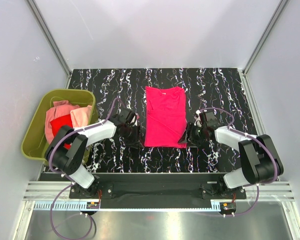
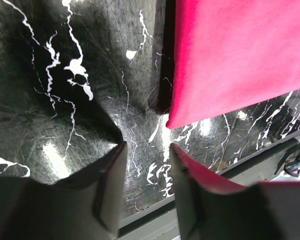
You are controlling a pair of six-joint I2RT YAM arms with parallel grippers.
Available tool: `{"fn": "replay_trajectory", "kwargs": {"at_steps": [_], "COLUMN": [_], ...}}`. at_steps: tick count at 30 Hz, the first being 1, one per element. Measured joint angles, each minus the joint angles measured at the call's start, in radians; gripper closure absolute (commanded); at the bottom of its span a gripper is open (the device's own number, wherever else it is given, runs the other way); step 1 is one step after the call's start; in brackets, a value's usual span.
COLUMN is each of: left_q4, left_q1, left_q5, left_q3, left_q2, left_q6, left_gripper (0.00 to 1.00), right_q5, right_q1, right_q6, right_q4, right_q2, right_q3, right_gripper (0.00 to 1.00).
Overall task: Fold and stack the t-shirts
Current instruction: Fold the tshirt
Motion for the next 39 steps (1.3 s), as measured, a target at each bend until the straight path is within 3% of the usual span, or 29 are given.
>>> {"fn": "replay_trajectory", "kwargs": {"at_steps": [8,18,21,23,25,26,27,30,35,39], "left_q4": [0.034,0.085,0.099,0.114,0.123,0.126,0.128,0.134,0.11,0.036], "left_q1": [0.0,0.001,0.003,0.003,0.003,0.003,0.003,0.003,-0.01,-0.051], "left_q5": [0.013,0.043,0.064,0.077,0.08,0.08,0.08,0.084,0.072,0.027], "left_q3": [-0.004,-0.003,0.005,0.008,0.008,0.008,0.008,0.008,0.006,-0.002], "left_q2": [-0.006,0.032,0.053,0.066,0.075,0.08,0.082,0.088,0.061,-0.082], "left_q6": [-0.002,-0.006,-0.012,-0.014,-0.017,-0.017,-0.021,-0.016,-0.019,-0.041], "left_gripper": [0.49,0.51,0.57,0.68,0.78,0.95,1.0,1.0,1.0,1.0], "right_q5": [0.014,-0.012,-0.01,-0.008,-0.004,0.0,0.006,0.027,0.043,0.058], "right_q1": [0.001,0.003,0.005,0.005,0.006,0.007,0.009,0.016,0.031,0.056], "right_q6": [0.006,0.021,0.023,0.023,0.023,0.023,0.018,0.018,0.021,0.034], "right_q4": [-0.012,0.027,0.027,0.027,0.026,0.023,0.02,0.005,-0.04,-0.097], "right_q2": [-0.024,0.006,0.006,0.006,0.006,0.006,0.006,0.006,-0.033,-0.144], "right_q3": [-0.028,-0.029,-0.028,-0.028,-0.028,-0.028,-0.029,-0.037,-0.04,-0.056], "right_gripper": [0.45,0.5,0.5,0.51,0.58,0.71,0.78,1.0,1.0,1.0]}}
